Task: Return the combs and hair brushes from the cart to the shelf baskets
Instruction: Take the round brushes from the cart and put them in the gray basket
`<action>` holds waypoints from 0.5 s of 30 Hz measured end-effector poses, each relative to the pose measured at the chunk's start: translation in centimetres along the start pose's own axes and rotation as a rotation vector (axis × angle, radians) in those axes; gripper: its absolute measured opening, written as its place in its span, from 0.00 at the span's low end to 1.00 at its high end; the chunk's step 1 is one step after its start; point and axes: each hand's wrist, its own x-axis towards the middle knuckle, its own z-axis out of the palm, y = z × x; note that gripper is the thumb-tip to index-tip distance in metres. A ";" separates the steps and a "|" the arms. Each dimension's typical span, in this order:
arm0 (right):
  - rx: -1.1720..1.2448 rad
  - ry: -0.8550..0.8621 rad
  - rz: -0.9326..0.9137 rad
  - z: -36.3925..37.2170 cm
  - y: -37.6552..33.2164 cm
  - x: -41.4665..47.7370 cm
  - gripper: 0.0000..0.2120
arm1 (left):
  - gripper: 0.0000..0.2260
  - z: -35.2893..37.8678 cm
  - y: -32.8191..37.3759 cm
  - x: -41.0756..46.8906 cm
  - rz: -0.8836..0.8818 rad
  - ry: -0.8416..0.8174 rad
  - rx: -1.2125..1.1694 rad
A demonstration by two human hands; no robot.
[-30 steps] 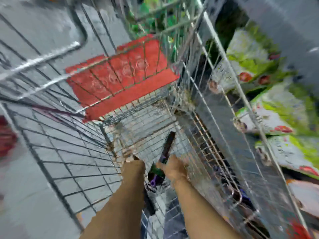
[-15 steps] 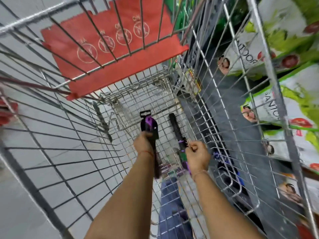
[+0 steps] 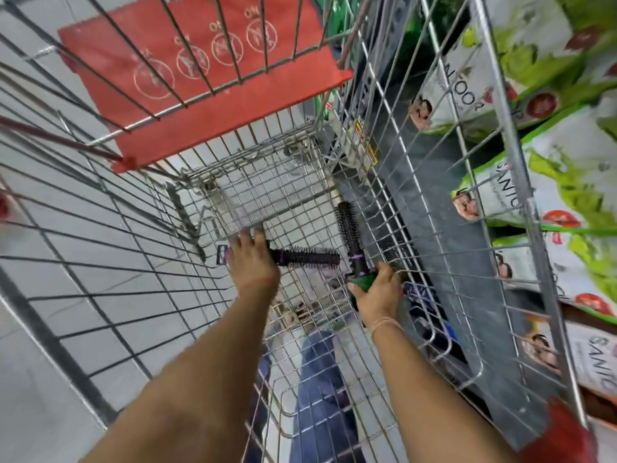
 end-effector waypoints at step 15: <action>0.426 0.138 0.046 -4.9 -2.7 -7.8 0.12 | 0.09 -5.2 0.4 -3.4 -0.181 -0.047 -0.388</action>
